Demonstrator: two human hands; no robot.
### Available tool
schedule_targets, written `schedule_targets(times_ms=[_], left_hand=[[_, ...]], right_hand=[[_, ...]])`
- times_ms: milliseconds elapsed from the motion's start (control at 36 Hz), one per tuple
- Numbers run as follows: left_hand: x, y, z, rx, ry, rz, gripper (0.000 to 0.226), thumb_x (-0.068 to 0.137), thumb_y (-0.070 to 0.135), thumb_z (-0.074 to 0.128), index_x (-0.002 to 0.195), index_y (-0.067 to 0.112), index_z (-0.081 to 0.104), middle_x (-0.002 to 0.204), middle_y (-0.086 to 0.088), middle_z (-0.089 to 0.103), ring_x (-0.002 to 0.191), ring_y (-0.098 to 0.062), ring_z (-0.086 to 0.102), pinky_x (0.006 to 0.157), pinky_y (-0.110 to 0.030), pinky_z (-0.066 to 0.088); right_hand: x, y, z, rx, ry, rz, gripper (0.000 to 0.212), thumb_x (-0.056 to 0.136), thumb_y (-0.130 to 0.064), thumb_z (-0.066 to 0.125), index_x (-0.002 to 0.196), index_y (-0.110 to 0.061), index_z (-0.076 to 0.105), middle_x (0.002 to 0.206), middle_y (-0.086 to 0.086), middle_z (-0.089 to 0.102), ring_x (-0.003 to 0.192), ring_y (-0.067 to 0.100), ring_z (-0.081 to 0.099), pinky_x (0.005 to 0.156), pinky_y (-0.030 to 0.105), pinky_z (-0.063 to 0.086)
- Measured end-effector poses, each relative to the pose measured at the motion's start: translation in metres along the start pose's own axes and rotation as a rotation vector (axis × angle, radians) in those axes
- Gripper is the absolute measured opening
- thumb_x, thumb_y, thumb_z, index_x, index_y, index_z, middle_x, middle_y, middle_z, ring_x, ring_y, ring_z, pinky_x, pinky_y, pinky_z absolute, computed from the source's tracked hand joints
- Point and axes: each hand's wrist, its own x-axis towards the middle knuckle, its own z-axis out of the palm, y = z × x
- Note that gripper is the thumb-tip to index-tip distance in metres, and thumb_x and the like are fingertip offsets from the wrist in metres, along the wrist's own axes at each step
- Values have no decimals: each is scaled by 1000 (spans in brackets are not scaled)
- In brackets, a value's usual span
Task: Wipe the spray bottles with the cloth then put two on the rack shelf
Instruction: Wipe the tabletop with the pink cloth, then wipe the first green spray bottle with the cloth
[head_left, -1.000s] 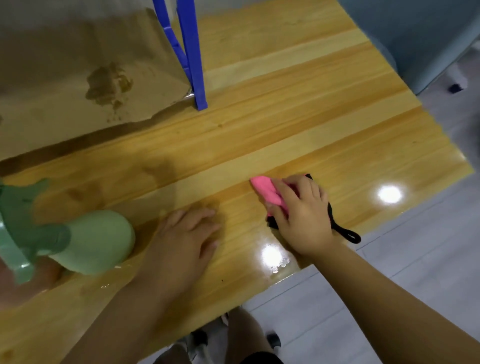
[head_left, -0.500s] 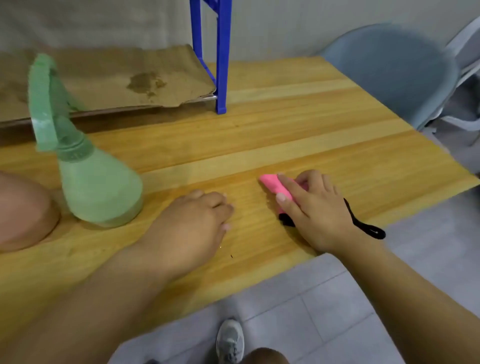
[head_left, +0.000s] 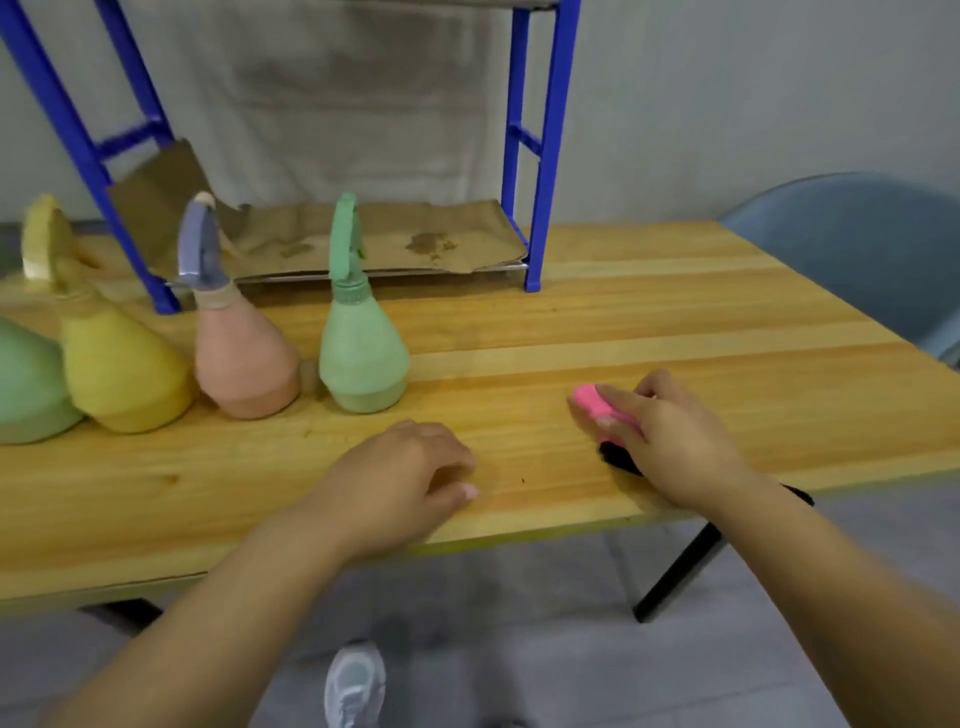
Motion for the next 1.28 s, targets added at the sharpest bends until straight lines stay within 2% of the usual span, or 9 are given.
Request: schedule_targets(times_ms=[139, 278, 361, 444, 611, 722, 806, 1028, 1278], left_hand=[[-10, -21, -11, -154, 211, -68, 36, 81, 47, 59, 112, 31, 65, 104, 18, 63, 89, 1, 57, 78, -19, 48], [-9, -44, -25, -236, 517, -131, 26, 79, 52, 60, 101, 38, 62, 87, 22, 62, 83, -3, 59, 64, -15, 49], [-8, -52, -34, -291, 629, -176, 24, 80, 35, 66, 101, 40, 57, 86, 16, 60, 86, -3, 56, 69, -13, 47], [-7, -58, -40, -316, 678, -215, 27, 79, 32, 68, 103, 35, 55, 89, 17, 55, 88, -3, 54, 71, -9, 44], [1, -68, -54, -350, 732, -256, 37, 77, 37, 68, 108, 36, 47, 97, 21, 47, 96, 7, 47, 73, -5, 41], [10, -74, -61, -400, 726, -271, 51, 78, 36, 68, 124, 24, 50, 112, 13, 48, 108, 9, 45, 78, -3, 41], [18, -77, -67, -460, 683, -247, 59, 79, 39, 66, 133, 30, 43, 124, 15, 48, 112, 5, 48, 88, -15, 47], [34, -83, -72, -536, 624, -167, 64, 82, 33, 66, 138, 40, 35, 130, 17, 56, 120, 4, 50, 98, -30, 48], [53, -83, -73, -587, 649, -95, 48, 75, 26, 74, 113, 49, 55, 104, 33, 61, 99, 10, 58, 83, -12, 48]], right_hand=[[20, -21, -6, 147, 145, -88, 45, 96, -34, 54, 140, -33, 46, 109, -2, 41, 95, 19, 47, 76, 29, 39], [49, -51, -4, 348, 315, -188, 49, 87, -18, 67, 133, -32, 55, 103, -5, 41, 94, 15, 46, 77, 28, 39], [60, -68, -1, 424, 354, -249, 51, 85, -14, 68, 132, -33, 56, 106, -7, 47, 97, 11, 46, 78, 18, 37], [67, -83, -1, 424, 341, -314, 53, 84, -13, 70, 132, -33, 56, 109, -7, 54, 100, 15, 52, 82, 26, 41], [71, -111, 1, 469, 320, -347, 55, 86, -17, 70, 134, -34, 51, 105, -7, 53, 96, 15, 54, 82, 30, 48], [70, -123, 0, 529, 291, -290, 51, 85, -47, 53, 134, -43, 40, 99, -9, 52, 91, 5, 50, 77, 18, 42], [68, -125, 0, 583, 302, -269, 56, 81, -60, 41, 134, -44, 41, 97, -10, 53, 91, 3, 50, 74, 17, 44], [75, -122, -5, 656, 373, -361, 45, 89, -48, 48, 132, -38, 54, 103, -13, 50, 100, 9, 52, 77, 8, 40], [90, -135, -27, 587, 470, -571, 31, 87, -26, 60, 118, -22, 65, 108, -2, 58, 104, 12, 56, 85, 11, 41]])
